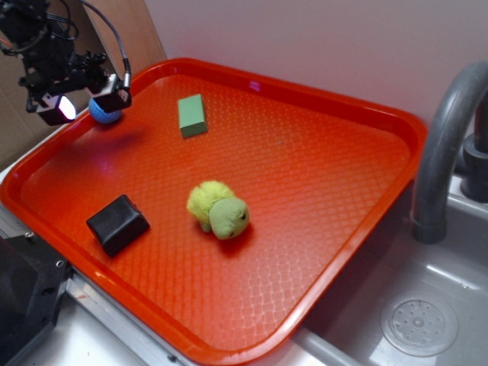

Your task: Grab the blue ball.

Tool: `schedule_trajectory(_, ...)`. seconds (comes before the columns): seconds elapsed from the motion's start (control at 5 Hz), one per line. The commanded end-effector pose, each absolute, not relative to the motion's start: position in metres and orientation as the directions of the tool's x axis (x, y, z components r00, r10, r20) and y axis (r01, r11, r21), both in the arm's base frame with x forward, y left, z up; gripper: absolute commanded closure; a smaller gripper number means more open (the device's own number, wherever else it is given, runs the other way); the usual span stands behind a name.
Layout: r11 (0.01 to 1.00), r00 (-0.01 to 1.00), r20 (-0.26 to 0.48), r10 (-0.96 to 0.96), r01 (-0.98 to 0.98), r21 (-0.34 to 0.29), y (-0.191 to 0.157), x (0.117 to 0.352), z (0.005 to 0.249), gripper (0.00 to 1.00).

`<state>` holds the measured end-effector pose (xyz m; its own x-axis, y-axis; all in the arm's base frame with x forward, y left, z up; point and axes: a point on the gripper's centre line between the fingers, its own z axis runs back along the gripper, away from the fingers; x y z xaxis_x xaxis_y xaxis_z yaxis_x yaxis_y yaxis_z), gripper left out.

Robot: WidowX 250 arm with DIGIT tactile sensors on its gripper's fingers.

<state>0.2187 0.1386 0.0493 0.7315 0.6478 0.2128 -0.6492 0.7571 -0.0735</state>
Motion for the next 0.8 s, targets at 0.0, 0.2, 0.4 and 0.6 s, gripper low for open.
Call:
schedule_trajectory(0.0, 0.719, 0.678, 0.295, 0.674, -0.694, -0.047, 0.172, 0.239, 0.058, 0.00)
schedule_trajectory(0.2, 0.695, 0.650, 0.305, 0.696, -0.717, -0.058, 0.168, 0.251, 0.053, 0.00)
schedule_trajectory(0.4, 0.671, 0.618, 0.347, 0.705, -0.740, -0.047, 0.170, 0.253, 0.042, 0.00)
schedule_trajectory(0.6, 0.655, 0.601, 0.357, 0.715, -0.754, -0.045, 0.169, 0.253, 0.036, 1.00)
